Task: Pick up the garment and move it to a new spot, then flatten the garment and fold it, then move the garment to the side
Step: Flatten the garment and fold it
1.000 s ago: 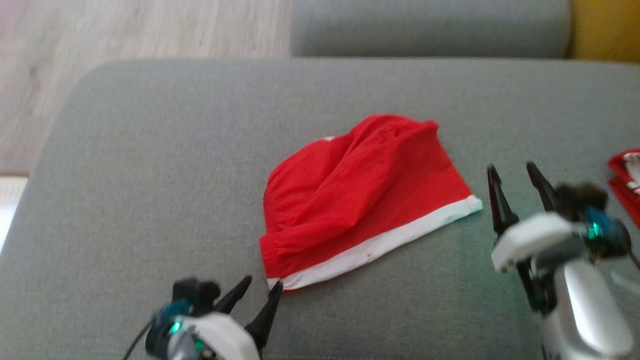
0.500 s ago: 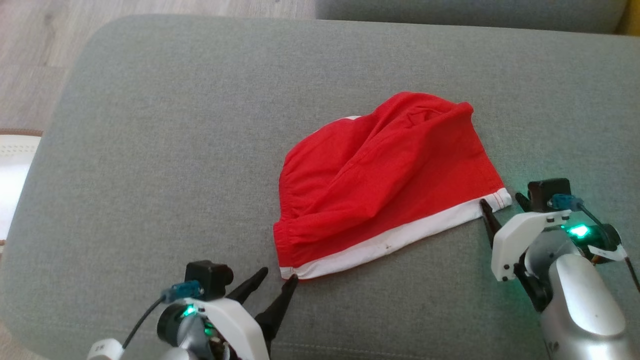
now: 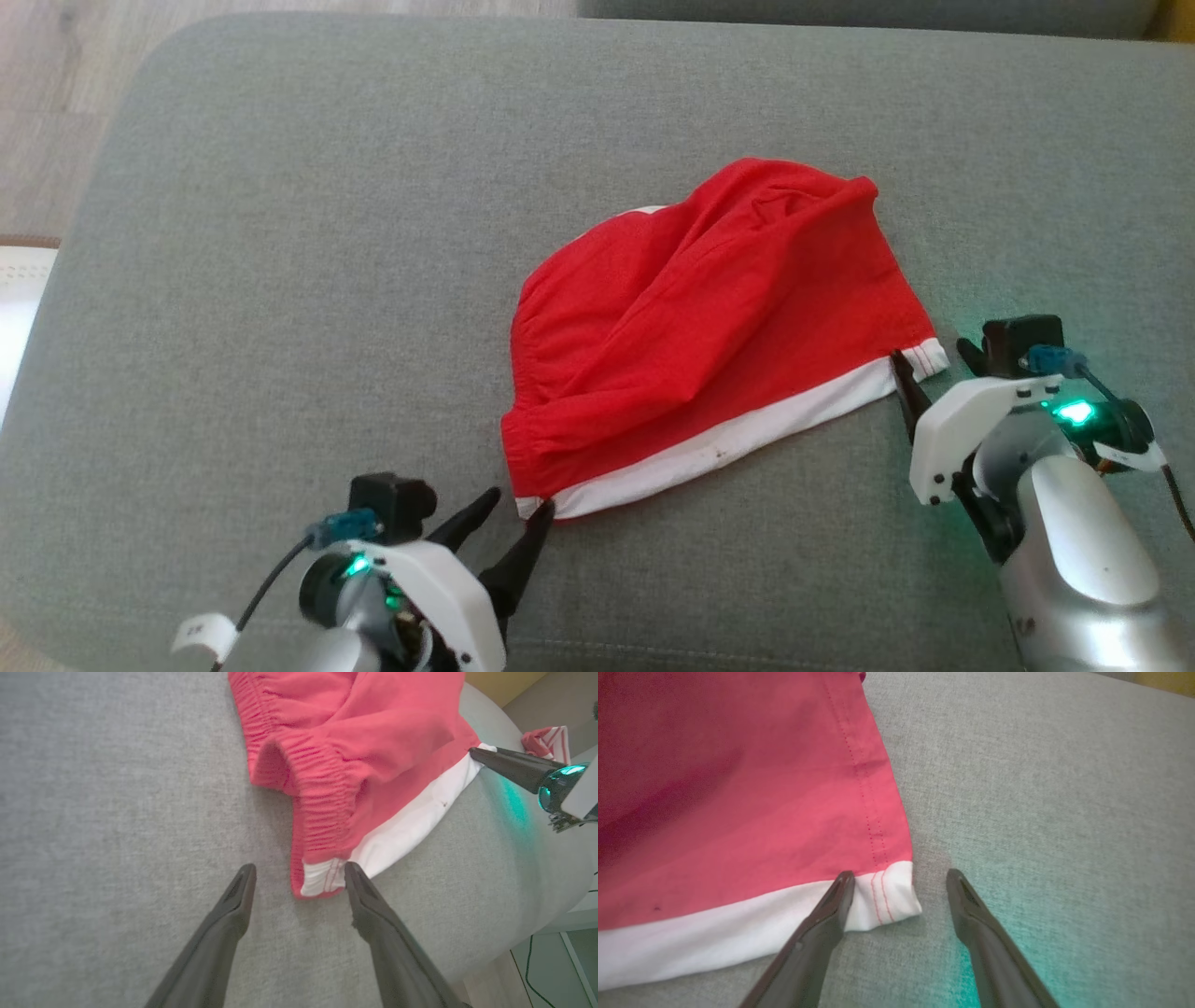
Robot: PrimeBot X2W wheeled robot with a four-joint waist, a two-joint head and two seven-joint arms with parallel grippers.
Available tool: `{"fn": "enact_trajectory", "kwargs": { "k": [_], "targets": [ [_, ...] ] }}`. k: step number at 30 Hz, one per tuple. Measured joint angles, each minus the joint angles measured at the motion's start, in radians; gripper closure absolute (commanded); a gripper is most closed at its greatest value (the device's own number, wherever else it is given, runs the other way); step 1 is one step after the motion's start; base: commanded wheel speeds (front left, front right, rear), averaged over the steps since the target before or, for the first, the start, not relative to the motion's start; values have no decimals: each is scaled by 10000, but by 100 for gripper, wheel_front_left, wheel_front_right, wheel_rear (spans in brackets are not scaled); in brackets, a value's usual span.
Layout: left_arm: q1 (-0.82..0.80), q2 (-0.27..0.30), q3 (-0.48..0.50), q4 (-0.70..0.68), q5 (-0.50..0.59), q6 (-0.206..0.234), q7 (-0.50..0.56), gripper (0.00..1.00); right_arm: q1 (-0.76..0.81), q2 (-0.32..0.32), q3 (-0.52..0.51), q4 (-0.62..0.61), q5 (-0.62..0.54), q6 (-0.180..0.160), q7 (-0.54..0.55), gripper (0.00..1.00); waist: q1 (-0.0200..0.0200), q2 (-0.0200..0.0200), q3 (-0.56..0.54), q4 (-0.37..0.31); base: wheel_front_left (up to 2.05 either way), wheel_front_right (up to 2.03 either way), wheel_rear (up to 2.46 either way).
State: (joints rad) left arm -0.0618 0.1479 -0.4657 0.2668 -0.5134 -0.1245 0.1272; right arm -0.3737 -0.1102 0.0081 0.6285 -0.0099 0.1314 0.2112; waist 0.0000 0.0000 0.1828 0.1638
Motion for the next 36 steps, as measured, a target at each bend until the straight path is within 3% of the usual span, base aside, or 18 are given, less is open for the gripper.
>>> {"fn": "enact_trajectory", "kwargs": {
  "k": [14, 15, 16, 17, 18, 19, 20, 21, 22, 28, 31, 33, 36],
  "targets": [
    [-596, 115, -792, 731, -552, 0, -523, 0, -272, -4, 150, 230, 146, 0, -88, 0, 0, 0, 127, -85, 0, 0, 0],
    [-646, 117, -830, 805, -585, 0, -596, 5, -273, -4, 174, 245, 217, 0, -86, 4, 0, 0, 124, -82, 0, 0, 0],
    [-681, 128, -880, 842, -629, 0, -600, 16, -273, -6, 192, 255, 276, 0, -86, 17, 0, 0, 121, -80, 0, 0, 0],
    [-697, 148, -974, 884, -662, 0, -619, 26, -273, -6, 199, 268, 336, 2, -75, 37, 0, 0, 113, -77, 0, 0, 0],
    [-697, 155, -1064, 940, -708, 0, -673, 59, -273, -2, 224, 284, 391, 0, -73, 61, 0, 0, 102, -74, 0, 0, 0],
    [-696, 169, -1147, 976, -719, 0, -673, 73, -273, 0, 265, 297, 437, 2, -67, 75, 0, 0, 86, -75, 0, 0, 0],
    [-697, 201, -1244, 984, -763, 0, -673, 93, -273, 8, 284, 305, 493, 2, -23, 100, 0, 0, 75, -81, 0, 0, 0],
    [-700, 230, -1323, 984, -836, 0, -683, 93, -274, 25, 278, 303, 648, 2, 17, 100, 0, 0, 83, -90, 0, 0, 0],
    [-702, 263, -1384, 989, -907, 0, -685, 100, -274, 58, 267, 303, 861, 2, 17, 100, 1, 0, 82, -102, 0, 0, 0],
    [-640, 608, -1659, 443, -1664, 0, -654, 100, -166, 161, 169, -192, 2353, 2, 201, 100, 1, 0, -235, -222, 0, 0, 0],
    [-623, 905, -1465, -809, -2523, 2, -443, 100, 41, 240, 46, -1465, 3766, 2, 416, 100, 0, 0, -492, -290, 0, 0, 0],
    [-621, 1206, -1383, -1942, -3068, 2, -192, 100, 268, 307, -119, -2755, 5191, 0, 832, 100, 0, 0, -667, -330, 0, 0, 0],
    [-604, 1638, -1097, -3835, -4029, 2, 198, 100, 673, 282, -489, -4836, 6403, 0, 1480, 100, 0, 0, -879, -449, 0, 0, 0]
  ]
}}
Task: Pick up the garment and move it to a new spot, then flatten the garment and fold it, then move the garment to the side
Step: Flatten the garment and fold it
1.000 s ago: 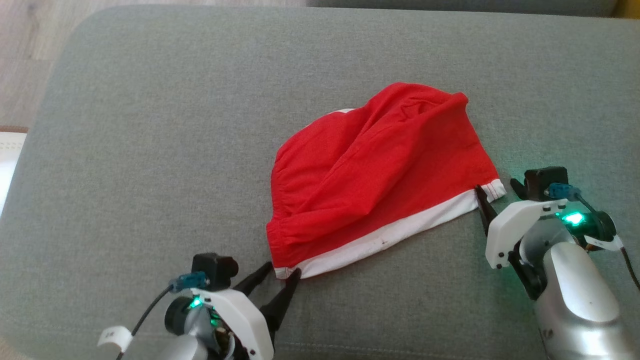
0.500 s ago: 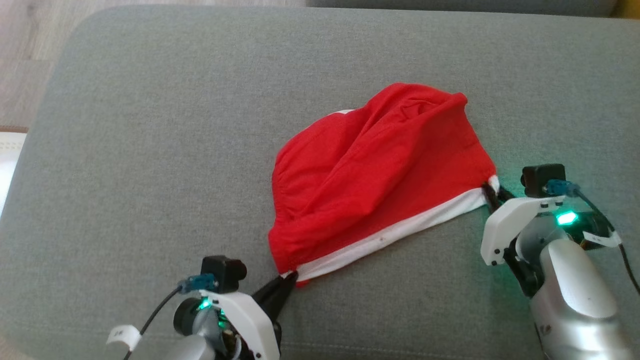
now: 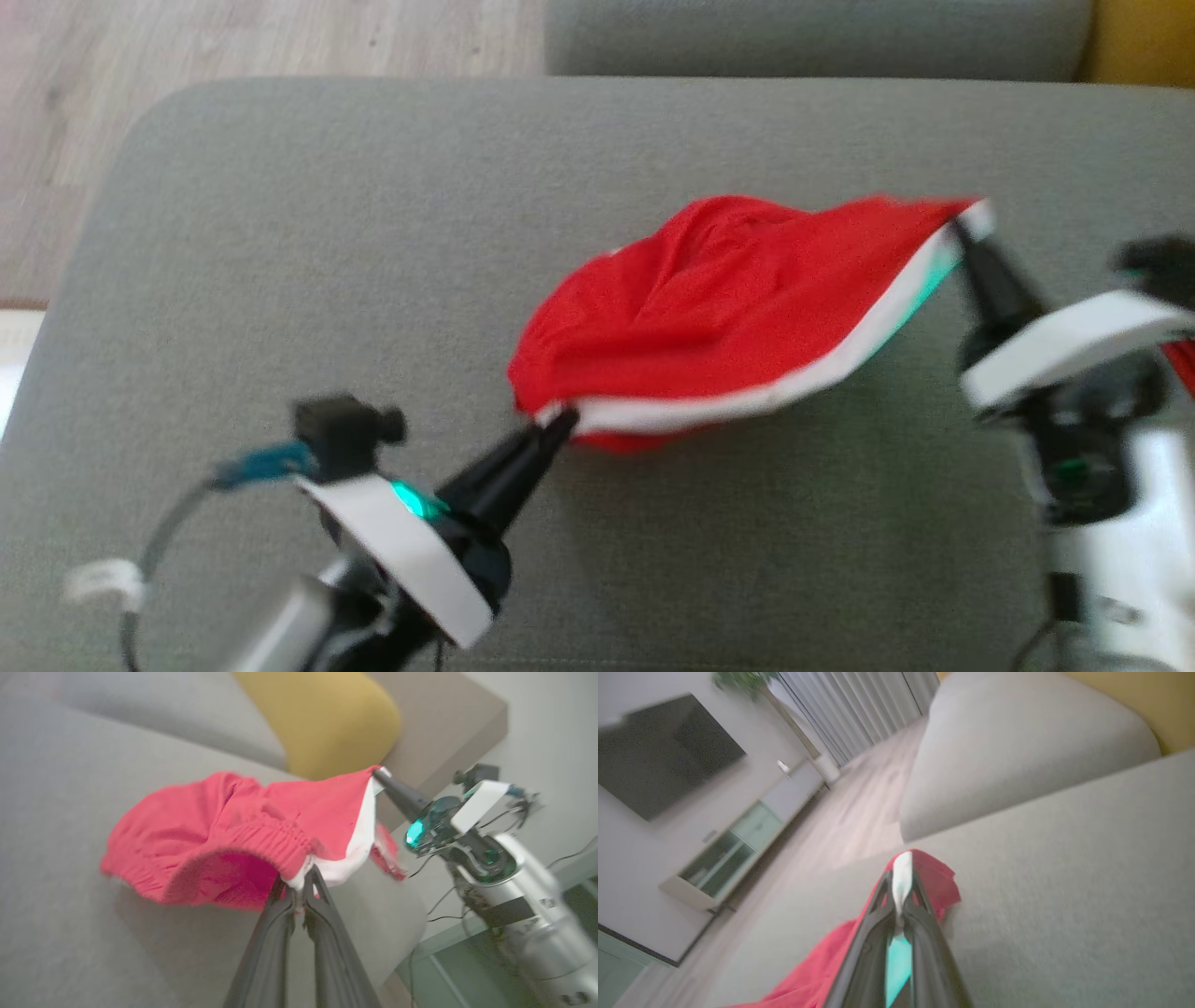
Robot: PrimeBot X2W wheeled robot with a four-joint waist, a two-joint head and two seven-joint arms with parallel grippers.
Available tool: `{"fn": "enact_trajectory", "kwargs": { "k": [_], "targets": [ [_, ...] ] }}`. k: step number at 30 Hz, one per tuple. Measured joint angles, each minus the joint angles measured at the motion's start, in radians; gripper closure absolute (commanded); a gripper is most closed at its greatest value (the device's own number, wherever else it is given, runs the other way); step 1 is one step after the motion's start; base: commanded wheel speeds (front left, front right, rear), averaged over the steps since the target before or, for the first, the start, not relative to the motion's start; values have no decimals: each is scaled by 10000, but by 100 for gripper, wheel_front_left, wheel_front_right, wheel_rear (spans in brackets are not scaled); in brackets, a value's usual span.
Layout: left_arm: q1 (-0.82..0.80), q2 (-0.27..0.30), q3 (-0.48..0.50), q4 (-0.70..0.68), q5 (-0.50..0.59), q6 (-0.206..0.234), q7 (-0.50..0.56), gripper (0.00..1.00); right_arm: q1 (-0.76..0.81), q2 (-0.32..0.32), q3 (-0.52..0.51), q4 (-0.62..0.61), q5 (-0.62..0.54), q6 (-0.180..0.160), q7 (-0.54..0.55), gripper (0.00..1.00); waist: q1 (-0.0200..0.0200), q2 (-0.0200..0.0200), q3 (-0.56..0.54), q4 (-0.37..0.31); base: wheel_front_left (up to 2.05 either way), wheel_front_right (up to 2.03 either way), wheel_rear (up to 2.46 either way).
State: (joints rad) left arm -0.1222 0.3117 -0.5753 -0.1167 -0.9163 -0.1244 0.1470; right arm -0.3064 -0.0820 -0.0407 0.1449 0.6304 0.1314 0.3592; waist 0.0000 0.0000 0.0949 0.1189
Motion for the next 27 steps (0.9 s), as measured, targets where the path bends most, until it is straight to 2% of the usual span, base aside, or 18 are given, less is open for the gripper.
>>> {"fn": "enact_trajectory", "kwargs": {
  "k": [1, 5, 9, 11, 14, 19, 22, 24, 27],
  "targets": [
    [0, 0, 0, 0, 0, 0, 0, 100, 0, 0, 0, 0, 0, 0, 0, 100, 0, 0, 0, 0, 0, 0, 0],
    [-35, 523, 606, -2127, -713, 19, 502, 100, 485, -12, -1016, -2548, 1058, 0, 800, 100, 0, 0, -120, -263, 0, 0, 0],
    [-122, 723, 1147, -3662, -1603, 247, 1005, 100, 769, 167, -1768, -4660, 1739, 0, 1534, 100, 0, 0, -214, -545, 0, 0, 0],
    [-350, 769, 1407, -4155, -2036, 573, 1325, 100, 746, 242, -2121, -5484, 2069, 0, 1827, 100, 0, 0, -194, -683, 0, 0, 0],
    [-1073, 989, 1824, -4602, -2303, 1482, 1971, 100, 654, 326, -2550, -6500, 2362, 0, 2226, 100, 0, 0, 35, -835, 0, 0, 0],
    [-2539, 943, 1944, -5377, -3066, 2399, 3041, 100, -381, 362, -2968, -7164, 2763, 0, 2846, 100, 0, 0, 600, -1048, 0, 0, 0],
    [-3423, 934, 1988, -5317, -3074, 2782, 3448, 100, -1130, 359, -3116, -7137, 2558, 0, 3164, 100, 0, 0, 1028, -1120, 0, 0, 0],
    [-4045, 918, 1994, -4893, -2976, 2913, 3578, 100, -1600, 357, -3103, -6771, 2293, 0, 3323, 100, 0, 0, 1357, -1142, 0, 0, 0],
    [-5084, 828, 1942, -3507, -2529, 2930, 3630, 100, -2404, 357, -2984, -5657, 1523, 0, 3469, 100, 1, 0, 1874, -1125, 0, 0, 0]
  ]
}}
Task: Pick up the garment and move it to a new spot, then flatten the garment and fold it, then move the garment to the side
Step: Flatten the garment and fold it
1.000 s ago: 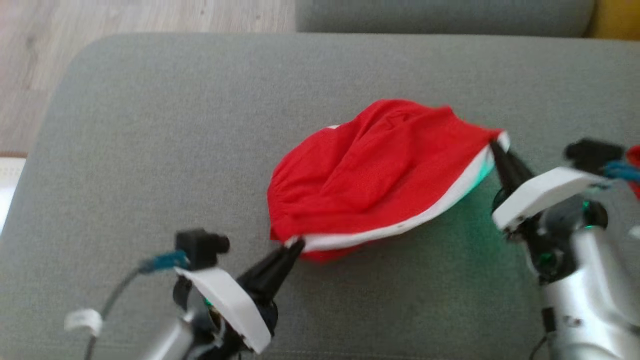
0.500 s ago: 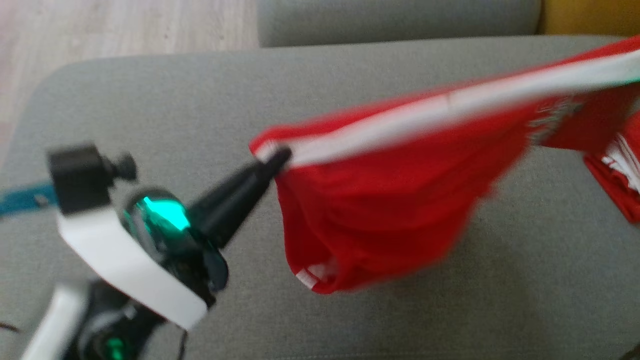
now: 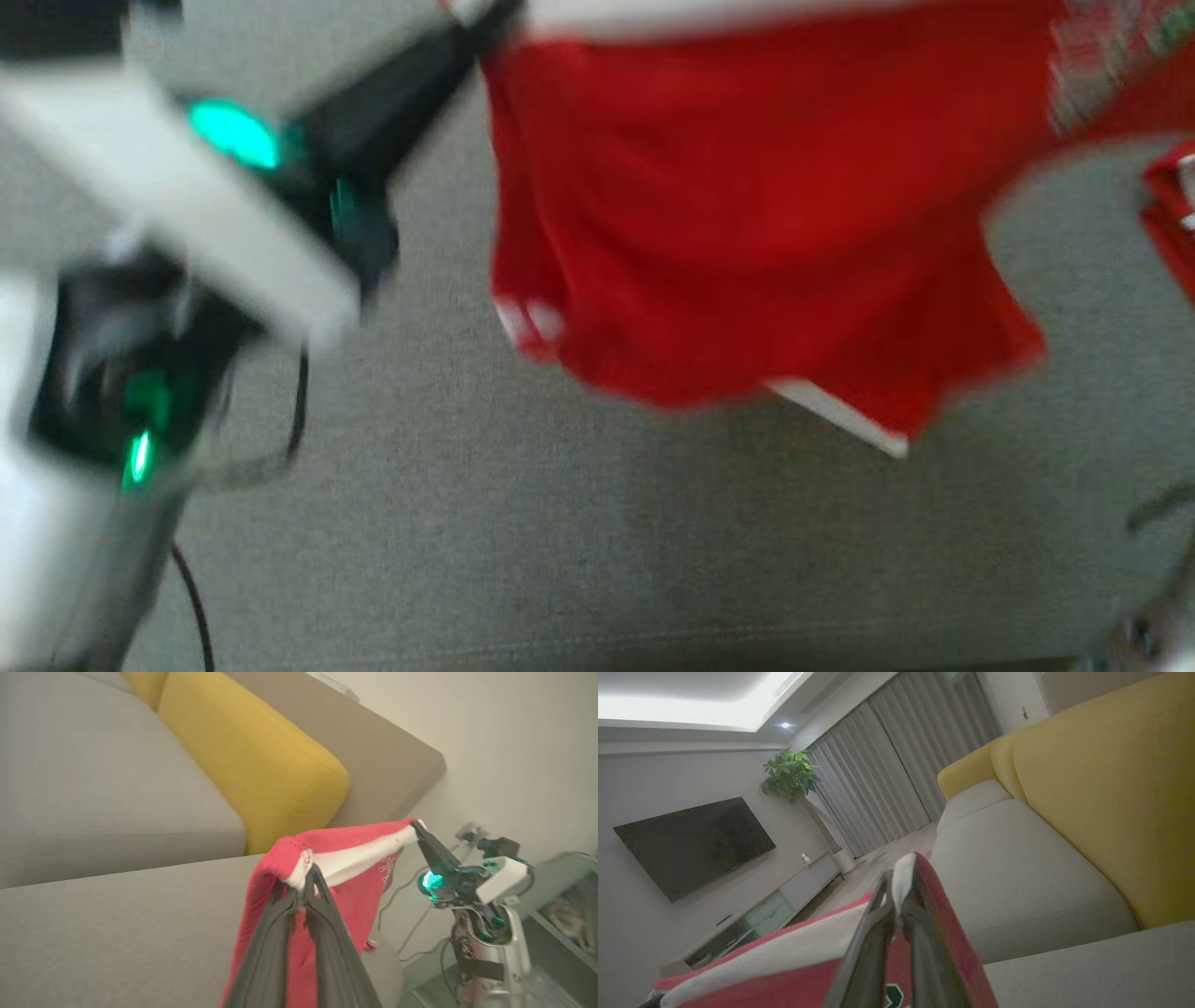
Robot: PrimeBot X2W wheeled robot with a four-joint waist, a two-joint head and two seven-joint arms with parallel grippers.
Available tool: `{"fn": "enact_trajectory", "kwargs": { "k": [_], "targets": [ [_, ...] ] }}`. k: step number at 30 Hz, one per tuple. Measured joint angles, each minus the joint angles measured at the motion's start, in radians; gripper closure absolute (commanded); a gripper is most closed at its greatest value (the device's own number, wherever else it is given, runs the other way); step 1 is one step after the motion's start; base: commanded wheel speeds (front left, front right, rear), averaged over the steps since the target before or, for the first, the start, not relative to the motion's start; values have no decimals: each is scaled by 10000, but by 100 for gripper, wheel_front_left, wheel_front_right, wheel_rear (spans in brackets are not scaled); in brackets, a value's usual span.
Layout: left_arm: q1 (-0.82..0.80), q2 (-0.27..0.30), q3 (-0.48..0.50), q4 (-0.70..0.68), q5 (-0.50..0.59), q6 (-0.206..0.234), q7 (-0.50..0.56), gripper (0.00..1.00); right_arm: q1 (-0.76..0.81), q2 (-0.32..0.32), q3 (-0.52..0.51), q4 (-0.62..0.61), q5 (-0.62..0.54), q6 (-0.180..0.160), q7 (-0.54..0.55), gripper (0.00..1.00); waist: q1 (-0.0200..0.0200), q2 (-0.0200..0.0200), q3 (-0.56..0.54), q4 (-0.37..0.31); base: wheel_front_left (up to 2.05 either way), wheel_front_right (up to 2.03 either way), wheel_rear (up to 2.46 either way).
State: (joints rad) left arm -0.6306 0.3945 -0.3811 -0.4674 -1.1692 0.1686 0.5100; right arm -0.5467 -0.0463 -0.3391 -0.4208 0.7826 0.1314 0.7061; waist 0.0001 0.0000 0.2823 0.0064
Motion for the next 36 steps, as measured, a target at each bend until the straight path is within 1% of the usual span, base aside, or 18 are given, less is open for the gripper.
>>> {"fn": "enact_trajectory", "kwargs": {
  "k": [3, 4, 6, 10, 12, 14, 15, 17, 19, 21, 24, 25, 26, 27, 29, 31, 33, 36],
  "targets": [
    [-1369, -433, -242, 2117, 686, 21, -201, 100, -1238, -4, 155, 1603, -1043, 0, -151, 100, 2, 0, 507, 90, 0, 0, 0],
    [-1900, -587, -368, 2857, 1045, -19, -316, 100, -1791, -4, 234, 2196, -1478, 0, -247, 100, 2, 0, 678, 128, 0, 0, 0],
    [-3118, -1051, -378, 4153, 1413, -50, -673, 100, -3196, 0, 242, 3421, -2082, 0, -681, 100, 0, 0, 1092, 186, 0, 0, 0],
    [-5914, -1990, -378, 6799, 2276, -721, -2006, 100, -6549, -29, 130, 6063, -2784, 0, -2240, 100, 6, -1, 2016, 257, 0, 0, 0],
    [-6871, -2414, -343, 7944, 2614, -968, -2819, 100, -7610, -36, 188, 7112, -3047, 0, -2957, 100, 4, -1, 2377, 295, 0, 0, 0],
    [-7551, -2679, -291, 8903, 2930, -1302, -3697, 100, -8272, -58, 311, 7933, -3175, 0, -3695, 100, 3, -1, 2656, 321, 0, 0, 0],
    [-7833, -2767, -263, 9350, 3114, -1384, -4201, 100, -8536, -58, 368, 8335, -3122, 0, -4029, 100, 3, -1, 2773, 324, 0, 0, 0],
    [-8316, -2834, -282, 10096, 3392, -1768, -4767, 100, -8961, -79, 727, 8976, -2963, 0, -4468, 100, 2, -1, 2995, 289, 0, 0, 0],
    [-8522, -2857, -272, 10665, 3553, -2142, -5540, 100, -9101, -117, 1231, 9332, -2801, 0, -4930, 100, 2, -1, 3170, 206, 0, 0, 0],
    [-8323, -2945, -351, 11273, 3568, -2412, -5910, 100, -8873, -128, 1705, 9632, -2579, 0, -5227, 100, 3, 0, 3170, 112, 0, 0, 0],
    [-7401, -3001, -765, 11655, 3563, -2752, -6144, 100, -7762, -159, 2215, 9672, -2224, 0, -5584, 100, -2, 0, 3055, 15, 0, 0, 0],
    [-6992, -3001, -989, 11735, 3555, -2811, -6172, 100, -7213, -178, 2368, 9666, -2104, 0, -5691, 100, -1, 0, 2981, -8, 0, 0, 0],
    [-5963, -2972, -1452, 11791, 3522, -2901, -6165, 100, -5831, -196, 2614, 9658, -1992, 0, -5802, 100, 0, -1, 2780, -45, 0, 0, 0],
    [-5440, -2932, -1674, 11756, 3434, -2920, -6117, 100, -5103, -192, 2683, 9611, -2061, 0, -5843, 100, -1, -1, 2687, -62, 0, 0, 0],
    [-4348, -2736, -1994, 11396, 3202, -2928, -6103, 100, -3660, -194, 2849, 9306, -2094, 0, -5829, 100, -2, 0, 2501, -101, 0, 0, 0],
    [-3330, -2414, -2336, 10748, 2909, -2930, -6000, 100, -2360, -196, 2894, 8817, -2301, 0, -5724, 100, -1, 0, 2263, -107, 0, 0, 0],
    [-2374, -2029, -2456, 9923, 2608, -2932, -6002, 100, -1186, -251, 2918, 8032, -2568, 0, -5561, 100, -2, 0, 2000, -96, 0, 0, 0],
    [-1154, -1361, -2558, 8828, 2552, -2897, -5996, 100, 341, -420, 2646, 6767, -2690, 0, -5099, 100, -2, 0, 1665, -28, 0, 0, 0]
  ]
}}
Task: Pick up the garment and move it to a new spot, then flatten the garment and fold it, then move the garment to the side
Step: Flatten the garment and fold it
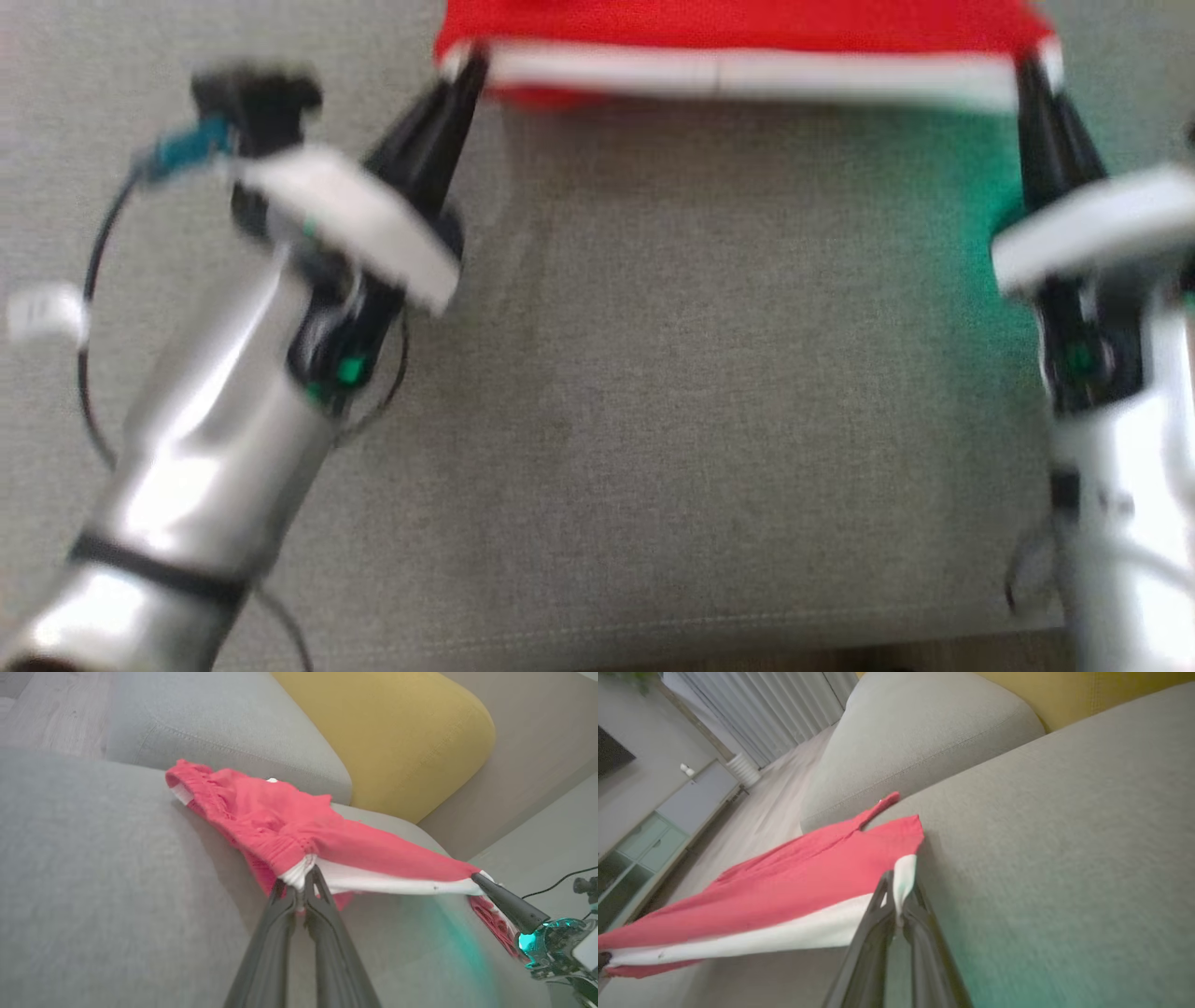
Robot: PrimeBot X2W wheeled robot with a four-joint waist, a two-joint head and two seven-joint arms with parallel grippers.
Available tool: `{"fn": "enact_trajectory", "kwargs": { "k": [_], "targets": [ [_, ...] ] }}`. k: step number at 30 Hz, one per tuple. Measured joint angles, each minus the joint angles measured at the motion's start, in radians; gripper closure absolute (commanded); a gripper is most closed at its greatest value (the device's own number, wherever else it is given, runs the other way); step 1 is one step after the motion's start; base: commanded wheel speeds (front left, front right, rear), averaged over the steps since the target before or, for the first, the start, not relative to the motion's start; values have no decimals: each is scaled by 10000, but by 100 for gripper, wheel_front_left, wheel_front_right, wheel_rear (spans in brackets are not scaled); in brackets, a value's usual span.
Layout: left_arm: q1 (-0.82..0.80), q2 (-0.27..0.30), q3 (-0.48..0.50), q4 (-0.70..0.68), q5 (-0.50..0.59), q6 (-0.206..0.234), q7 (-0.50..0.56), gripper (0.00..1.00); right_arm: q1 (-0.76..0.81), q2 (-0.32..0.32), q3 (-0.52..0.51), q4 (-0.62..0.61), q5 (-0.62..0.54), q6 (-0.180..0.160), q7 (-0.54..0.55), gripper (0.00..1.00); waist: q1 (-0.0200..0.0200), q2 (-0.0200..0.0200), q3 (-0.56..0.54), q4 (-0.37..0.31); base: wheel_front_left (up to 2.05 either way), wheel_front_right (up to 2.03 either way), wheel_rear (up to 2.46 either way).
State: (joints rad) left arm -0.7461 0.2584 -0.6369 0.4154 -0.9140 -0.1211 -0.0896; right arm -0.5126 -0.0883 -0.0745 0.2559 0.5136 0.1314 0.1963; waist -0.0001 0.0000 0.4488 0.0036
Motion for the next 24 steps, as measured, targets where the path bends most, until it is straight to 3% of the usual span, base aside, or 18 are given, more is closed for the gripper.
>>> {"fn": "enact_trajectory", "kwargs": {
  "k": [6, 7, 11, 16, 20, 24],
  "targets": [
    [3420, 635, -267, -2000, -591, 901, 105, 100, 3505, 40, -433, -2299, -449, 0, 1135, 100, -1, 1, -1028, 86, 0, 0, 0],
    [3420, 635, -267, -2000, -591, 901, 105, 100, 3505, 40, -433, -2299, -449, 0, 1135, 100, -1, 1, -1028, 86, 0, 0, 0],
    [5429, 986, -625, -3022, -571, 1705, 148, 100, 5617, 245, -679, -3799, -612, 0, 1887, 100, -1, 1, -1679, 136, 0, 0, 0],
    [7366, 1480, -920, -4487, -761, 2291, 150, 100, 7942, 483, -1041, -5331, -600, 2, 2506, 100, -1, 1, -2259, 190, 0, 0, 0],
    [7856, 1584, -936, -5584, -1214, 2355, 347, 100, 8405, 514, -1388, -5908, -389, 0, 2706, 100, -1, 1, -2347, 310, 0, 0, 0],
    [7766, 1360, -548, -6021, -1856, 2487, 458, 100, 7373, 514, -1423, -5879, -336, 0, 2917, 100, -1, 1, -2215, 429, 0, 0, 0]
  ]
}}
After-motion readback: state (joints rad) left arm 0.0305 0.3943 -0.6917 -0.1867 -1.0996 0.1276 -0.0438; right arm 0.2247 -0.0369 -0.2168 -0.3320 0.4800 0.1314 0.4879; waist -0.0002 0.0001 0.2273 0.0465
